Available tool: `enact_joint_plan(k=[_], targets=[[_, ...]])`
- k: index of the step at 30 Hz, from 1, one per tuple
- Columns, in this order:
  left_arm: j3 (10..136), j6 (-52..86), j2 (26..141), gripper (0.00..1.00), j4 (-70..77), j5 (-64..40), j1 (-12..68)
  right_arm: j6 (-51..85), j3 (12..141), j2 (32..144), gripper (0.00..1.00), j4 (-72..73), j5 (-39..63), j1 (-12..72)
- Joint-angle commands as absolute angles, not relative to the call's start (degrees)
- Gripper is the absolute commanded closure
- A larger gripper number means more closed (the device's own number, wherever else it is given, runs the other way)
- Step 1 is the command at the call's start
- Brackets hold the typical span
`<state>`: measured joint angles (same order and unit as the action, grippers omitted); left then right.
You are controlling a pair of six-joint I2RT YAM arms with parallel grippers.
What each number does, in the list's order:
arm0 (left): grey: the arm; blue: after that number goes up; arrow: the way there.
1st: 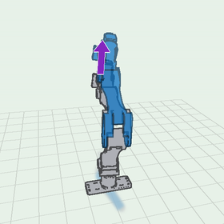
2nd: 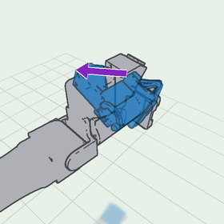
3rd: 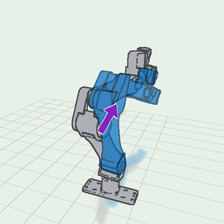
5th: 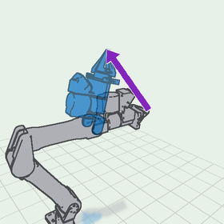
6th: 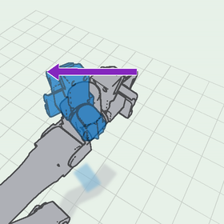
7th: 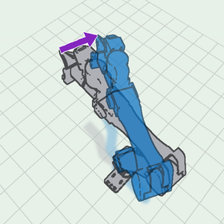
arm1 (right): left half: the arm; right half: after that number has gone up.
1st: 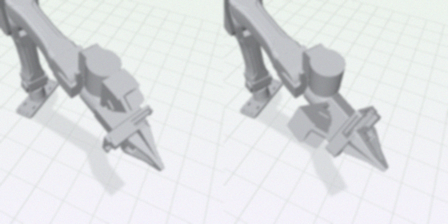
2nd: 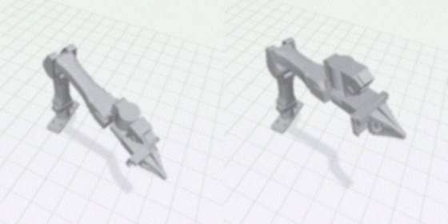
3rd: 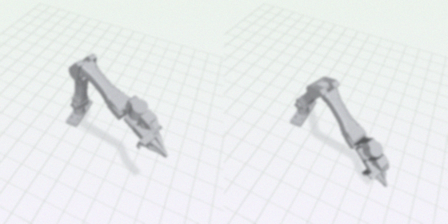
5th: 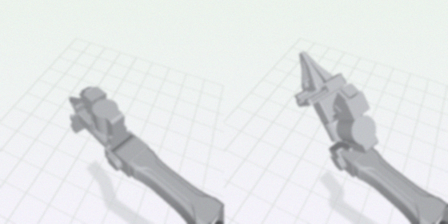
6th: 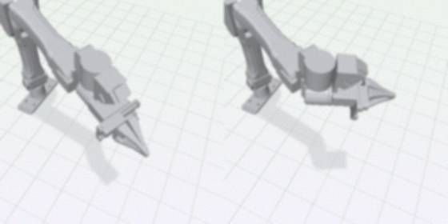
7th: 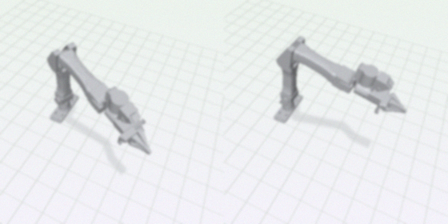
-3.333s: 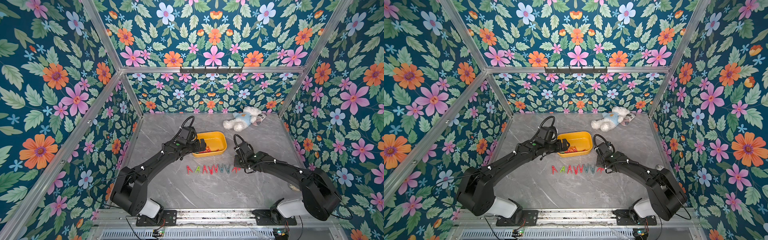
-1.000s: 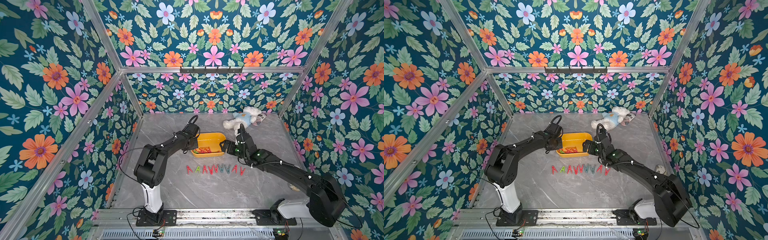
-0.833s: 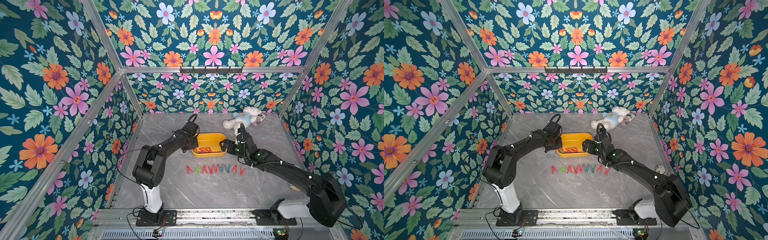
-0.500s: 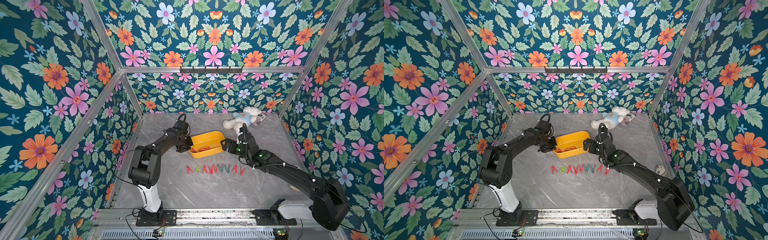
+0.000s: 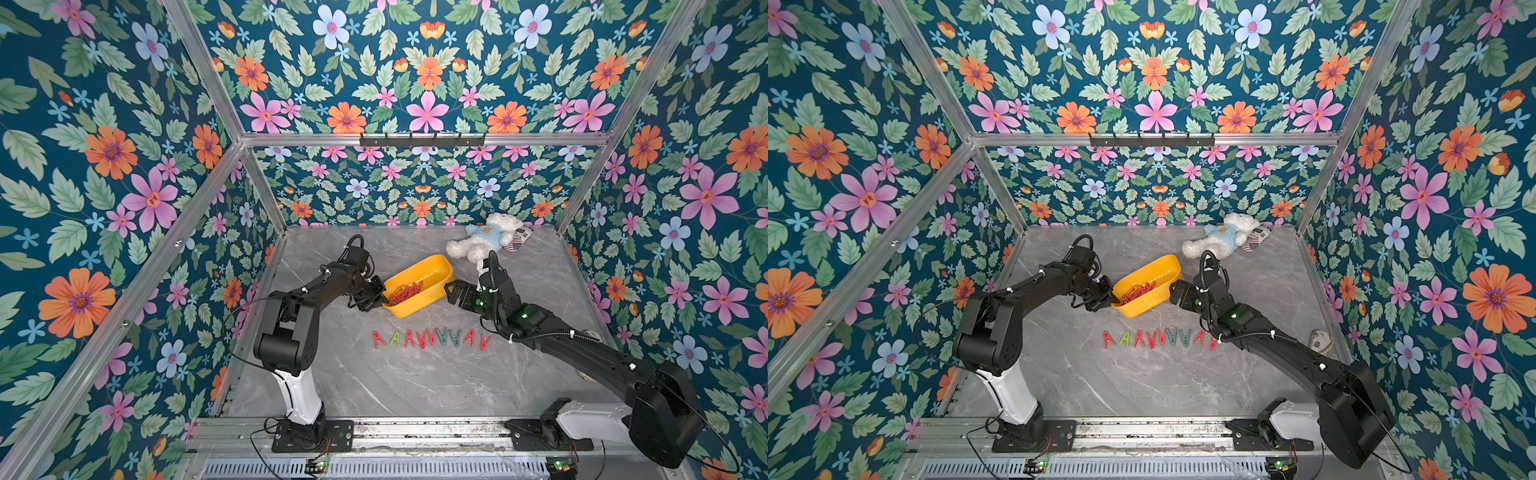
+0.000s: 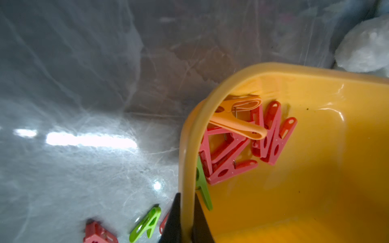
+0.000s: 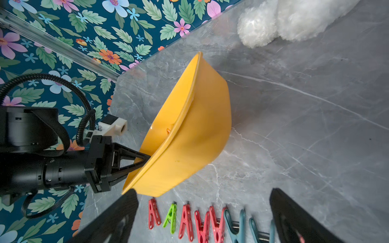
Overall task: Take the clothespins out of the storage box
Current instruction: Adjust the storage box at the center of the board.
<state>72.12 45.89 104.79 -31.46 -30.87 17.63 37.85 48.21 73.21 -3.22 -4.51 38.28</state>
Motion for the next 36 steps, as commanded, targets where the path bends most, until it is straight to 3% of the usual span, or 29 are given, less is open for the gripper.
enact_joint_plan(k=[1,5,20,28,33,36], targets=[[74.1,41.6,105.3,1.00,-34.1,-23.6,17.9,38.8,48.3,73.3,0.01,-1.6,-4.8,38.5],[76.0,36.2,106.5,1.00,-34.5,-13.1,18.7,39.1,48.1,74.2,0.01,-1.1,-4.8,39.0],[78.1,26.8,109.8,0.96,-30.6,-2.4,24.1,38.4,49.5,76.8,0.01,-1.3,-5.4,40.7],[78.2,25.7,108.4,0.67,-30.7,-1.9,24.4,38.2,50.4,77.9,0.01,-1.2,-5.1,41.0],[79.0,25.1,105.2,0.43,-31.6,-0.6,24.4,38.0,50.9,78.2,0.01,-1.0,-5.1,41.3],[79.5,25.4,103.7,0.41,-31.1,-1.5,24.8,38.0,51.0,78.6,0.01,-0.5,-4.9,41.4]])
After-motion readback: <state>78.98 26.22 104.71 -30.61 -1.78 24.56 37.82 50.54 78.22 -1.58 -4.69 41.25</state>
